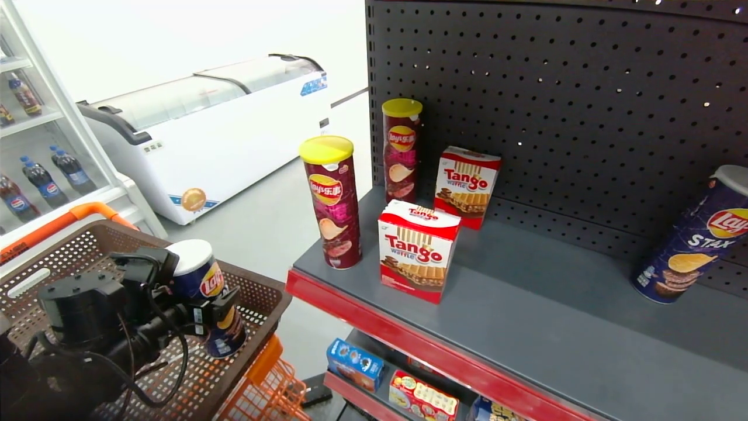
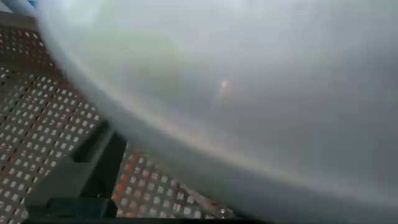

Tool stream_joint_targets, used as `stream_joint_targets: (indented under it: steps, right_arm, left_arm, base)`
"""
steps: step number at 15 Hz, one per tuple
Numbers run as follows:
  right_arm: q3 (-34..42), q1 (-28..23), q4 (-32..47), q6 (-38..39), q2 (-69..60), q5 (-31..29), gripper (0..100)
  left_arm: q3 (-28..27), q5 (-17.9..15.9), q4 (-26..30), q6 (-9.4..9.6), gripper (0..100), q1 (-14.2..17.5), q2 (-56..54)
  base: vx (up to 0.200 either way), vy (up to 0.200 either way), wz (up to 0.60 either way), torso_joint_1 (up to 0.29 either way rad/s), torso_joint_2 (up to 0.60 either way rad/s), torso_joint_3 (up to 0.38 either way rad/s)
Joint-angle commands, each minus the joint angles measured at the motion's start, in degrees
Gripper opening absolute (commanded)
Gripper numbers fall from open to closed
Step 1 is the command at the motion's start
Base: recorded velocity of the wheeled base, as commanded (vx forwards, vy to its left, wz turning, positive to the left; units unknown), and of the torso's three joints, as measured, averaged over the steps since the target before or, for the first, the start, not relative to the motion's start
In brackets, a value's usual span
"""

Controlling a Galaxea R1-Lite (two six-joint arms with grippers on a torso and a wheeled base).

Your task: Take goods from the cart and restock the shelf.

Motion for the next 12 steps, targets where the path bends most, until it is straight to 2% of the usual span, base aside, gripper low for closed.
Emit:
stream_joint_targets:
  steps: [1, 4, 6, 8, 11, 12]
  right_arm:
    - [0.0, 0.02, -0.04, -0.01, 0.07, 0.0, 100]
    - [0.0, 0.02, -0.04, -0.01, 0.07, 0.0, 100]
    - [0.0, 0.02, -0.04, -0.01, 0.07, 0.0, 100]
    - [0.0, 0.02, -0.04, -0.01, 0.07, 0.0, 100]
    - [0.0, 0.02, -0.04, -0.01, 0.07, 0.0, 100]
    - [0.0, 0.02, -0.04, -0.01, 0.07, 0.0, 100]
  left_arm:
    - [-1.79, 0.01, -0.04, -0.1, 0, -0.06, 1.58]
    - [-3.64, -0.08, 0.75, -0.19, 0, -0.33, 1.93]
    - [-4.25, -0.08, 0.84, 0.08, 0, -1.82, 0.96]
    - [-3.2, -0.16, 1.89, 0.69, 0, -4.19, -5.19]
    - [-4.25, -1.04, 14.9, 0.08, 0, -7.36, -17.06]
    - [-4.34, -1.13, 17.45, -0.01, 0, -7.62, -20.48]
  base:
    - [0.0, 0.0, 0.0, 0.0, 0.0, 0.0]
    - [0.0, 0.0, 0.0, 0.0, 0.0, 0.0]
    - [0.0, 0.0, 0.0, 0.0, 0.0, 0.0]
    - [0.0, 0.0, 0.0, 0.0, 0.0, 0.0]
    - [0.0, 0.0, 0.0, 0.0, 0.0, 0.0]
    - [0.0, 0.0, 0.0, 0.0, 0.0, 0.0]
